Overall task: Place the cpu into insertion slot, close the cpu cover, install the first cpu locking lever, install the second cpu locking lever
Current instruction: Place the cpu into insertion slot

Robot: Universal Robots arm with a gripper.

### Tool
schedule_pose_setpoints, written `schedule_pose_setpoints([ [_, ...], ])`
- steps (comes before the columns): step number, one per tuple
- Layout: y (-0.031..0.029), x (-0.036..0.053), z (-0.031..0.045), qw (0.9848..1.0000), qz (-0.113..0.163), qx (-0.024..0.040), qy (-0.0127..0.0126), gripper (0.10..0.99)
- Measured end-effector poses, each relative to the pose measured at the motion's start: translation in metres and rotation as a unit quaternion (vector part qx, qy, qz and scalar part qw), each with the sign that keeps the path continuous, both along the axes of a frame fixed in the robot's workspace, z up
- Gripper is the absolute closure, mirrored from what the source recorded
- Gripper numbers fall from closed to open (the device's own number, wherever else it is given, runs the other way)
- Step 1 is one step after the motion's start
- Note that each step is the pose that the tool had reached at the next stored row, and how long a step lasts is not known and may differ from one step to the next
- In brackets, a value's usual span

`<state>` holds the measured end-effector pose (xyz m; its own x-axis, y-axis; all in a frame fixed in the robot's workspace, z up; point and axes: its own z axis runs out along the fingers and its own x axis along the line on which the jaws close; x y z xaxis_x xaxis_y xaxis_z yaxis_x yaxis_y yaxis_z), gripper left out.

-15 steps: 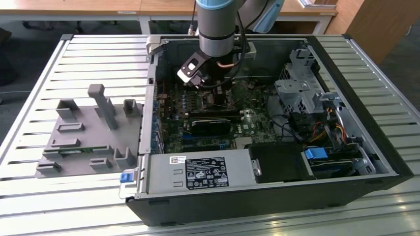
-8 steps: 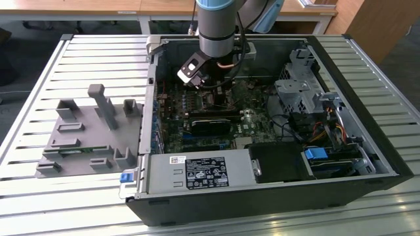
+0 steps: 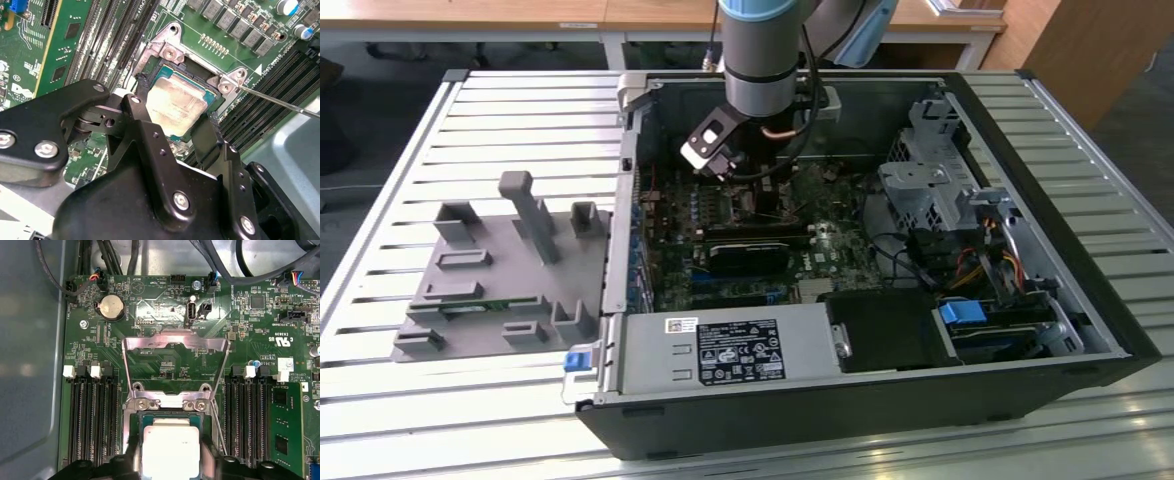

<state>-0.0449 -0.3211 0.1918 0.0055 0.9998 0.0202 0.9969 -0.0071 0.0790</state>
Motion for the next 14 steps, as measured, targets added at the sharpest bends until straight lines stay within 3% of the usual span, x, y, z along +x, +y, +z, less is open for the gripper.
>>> schedule_pose_setpoints([
  [1, 0.0, 0.0, 0.0, 1.0, 0.0, -0.0001, 0.0, 0.471],
  [14, -0.0001, -0.0001, 0.0097, 1.0, 0.0, -0.0001, 0.0001, 0.471],
])
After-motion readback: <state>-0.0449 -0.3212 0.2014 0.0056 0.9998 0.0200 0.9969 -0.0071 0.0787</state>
